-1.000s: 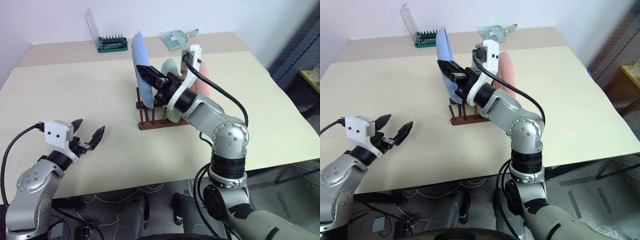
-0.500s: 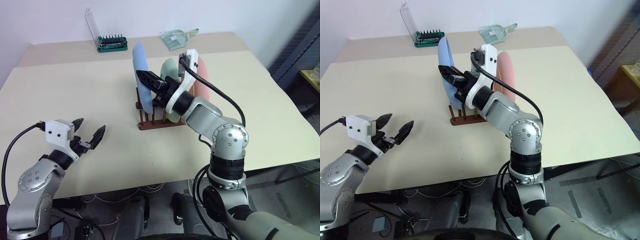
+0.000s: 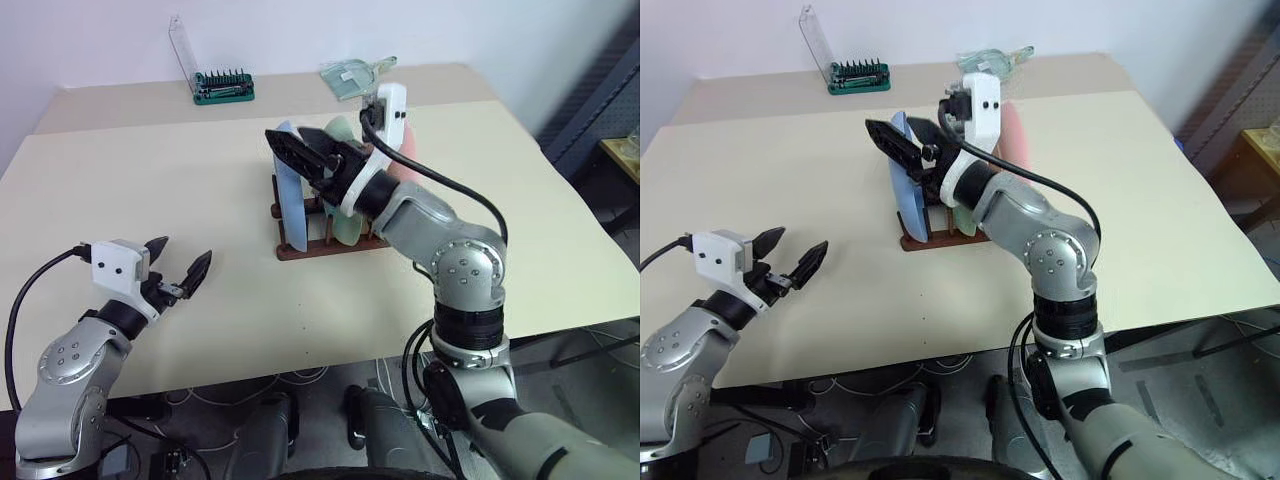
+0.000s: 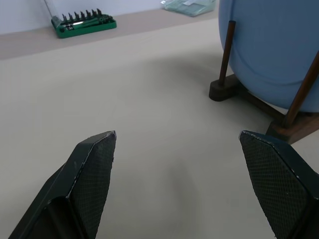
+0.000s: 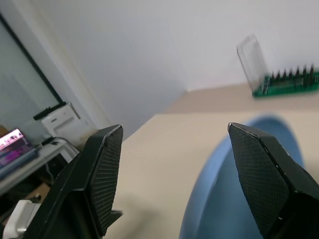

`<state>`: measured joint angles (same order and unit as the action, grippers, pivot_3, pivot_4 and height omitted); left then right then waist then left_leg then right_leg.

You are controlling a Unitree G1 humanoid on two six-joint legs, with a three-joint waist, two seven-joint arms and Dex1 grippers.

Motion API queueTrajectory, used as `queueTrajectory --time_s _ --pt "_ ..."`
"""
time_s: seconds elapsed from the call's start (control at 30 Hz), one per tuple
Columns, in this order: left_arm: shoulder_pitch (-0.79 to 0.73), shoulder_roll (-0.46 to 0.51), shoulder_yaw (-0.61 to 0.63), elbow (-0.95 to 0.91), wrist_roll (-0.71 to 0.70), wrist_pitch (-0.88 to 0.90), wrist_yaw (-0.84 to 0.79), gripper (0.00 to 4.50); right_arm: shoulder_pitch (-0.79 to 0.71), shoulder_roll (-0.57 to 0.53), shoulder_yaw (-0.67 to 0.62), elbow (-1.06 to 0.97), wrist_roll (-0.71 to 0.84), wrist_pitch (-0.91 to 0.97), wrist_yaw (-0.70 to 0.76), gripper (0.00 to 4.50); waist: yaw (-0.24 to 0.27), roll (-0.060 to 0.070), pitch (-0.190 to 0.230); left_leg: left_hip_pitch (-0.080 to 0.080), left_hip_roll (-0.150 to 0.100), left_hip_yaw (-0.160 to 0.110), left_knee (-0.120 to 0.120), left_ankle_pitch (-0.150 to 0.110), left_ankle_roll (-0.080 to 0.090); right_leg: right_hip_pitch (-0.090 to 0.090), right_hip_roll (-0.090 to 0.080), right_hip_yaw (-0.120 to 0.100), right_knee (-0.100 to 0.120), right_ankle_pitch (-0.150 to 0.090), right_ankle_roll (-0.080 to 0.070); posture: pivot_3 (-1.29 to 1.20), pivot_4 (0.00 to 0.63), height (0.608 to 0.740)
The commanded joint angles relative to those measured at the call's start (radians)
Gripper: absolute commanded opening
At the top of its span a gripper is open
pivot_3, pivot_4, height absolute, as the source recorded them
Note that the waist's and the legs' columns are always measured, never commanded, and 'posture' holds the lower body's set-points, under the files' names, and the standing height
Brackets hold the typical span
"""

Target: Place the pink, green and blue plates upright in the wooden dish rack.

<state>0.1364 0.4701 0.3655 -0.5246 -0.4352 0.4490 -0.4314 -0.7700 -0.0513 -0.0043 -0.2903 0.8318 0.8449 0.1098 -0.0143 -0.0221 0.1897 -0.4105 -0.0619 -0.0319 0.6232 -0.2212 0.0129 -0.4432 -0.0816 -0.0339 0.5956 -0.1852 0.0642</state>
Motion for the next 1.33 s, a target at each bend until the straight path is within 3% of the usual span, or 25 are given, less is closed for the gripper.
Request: queueTrajectory --time_s 0.03,0.13,0.27,0.4,0.5,0.77,1.33 --pt "-0.012 0.0 -0.006 -0.026 -0.002 -0.023 0.002 4.09 -0.041 -0.042 0.035 -0.037 -0.06 -0.061 0.083 3.39 0.0 0.0 0.0 0.0 0.0 0.0 0.0 0.0 0.0 0.0 0.0 0.0 0.0 0.0 0.0 0.0 0.15 0.74" --pt "-0.018 -0.005 -0.013 -0.022 0.004 -0.03 0.003 4.09 -0.103 -0.21 0.05 -0.073 -0.198 -0.218 0.257 3.39 0.004 0.002 0.001 -0.001 0.0 0.001 0.001 0.0 0.0 0.0 0.0 0.0 -0.001 0.0 0.0 0.0 0.15 0.74" --pt "-0.017 -0.002 -0.017 -0.012 0.01 -0.04 -0.004 4.09 -0.111 -0.436 -0.107 -0.014 -0.202 -0.311 0.428 3.39 0.012 0.001 0.001 -0.003 0.0 0.001 0.004 -0.001 0.002 0.0 -0.001 -0.004 -0.002 -0.001 0.003 0.0 0.15 0.74" --pt "-0.022 0.005 -0.034 0.02 0.023 -0.056 -0.021 4.09 0.043 -0.659 -0.267 0.035 -0.187 -0.311 0.586 3.39 0.027 0.001 0.001 -0.004 0.001 0.001 0.005 -0.004 0.003 0.001 -0.001 -0.004 -0.004 -0.001 0.003 0.0 0.15 0.74" --pt "-0.033 0.006 -0.06 0.049 0.038 -0.073 -0.032 4.09 0.191 -0.747 -0.385 0.078 -0.16 -0.31 0.663 3.39 0.031 0.003 0.002 -0.005 0.002 0.002 0.005 -0.005 0.004 0.002 -0.002 -0.005 -0.007 0.0 0.001 0.0 0.15 0.74" --pt "-0.053 0.01 -0.104 0.152 0.082 -0.125 -0.061 4.09 0.536 -0.761 -0.408 0.22 -0.298 -0.448 0.746 3.39 0.027 0.006 0.003 -0.005 0.005 0.005 0.008 -0.005 0.004 0.002 -0.002 -0.007 -0.007 0.002 0.001 0.0 0.15 0.74" --pt "-0.011 0.01 -0.104 0.2 0.128 -0.169 -0.061 4.09 0.507 -0.673 -0.281 0.397 -0.433 -0.608 0.729 3.39 0.029 0.007 0.004 -0.005 0.007 0.009 0.009 -0.006 0.004 0.002 -0.002 -0.007 -0.009 0.006 0.0 0.0 0.15 0.74"
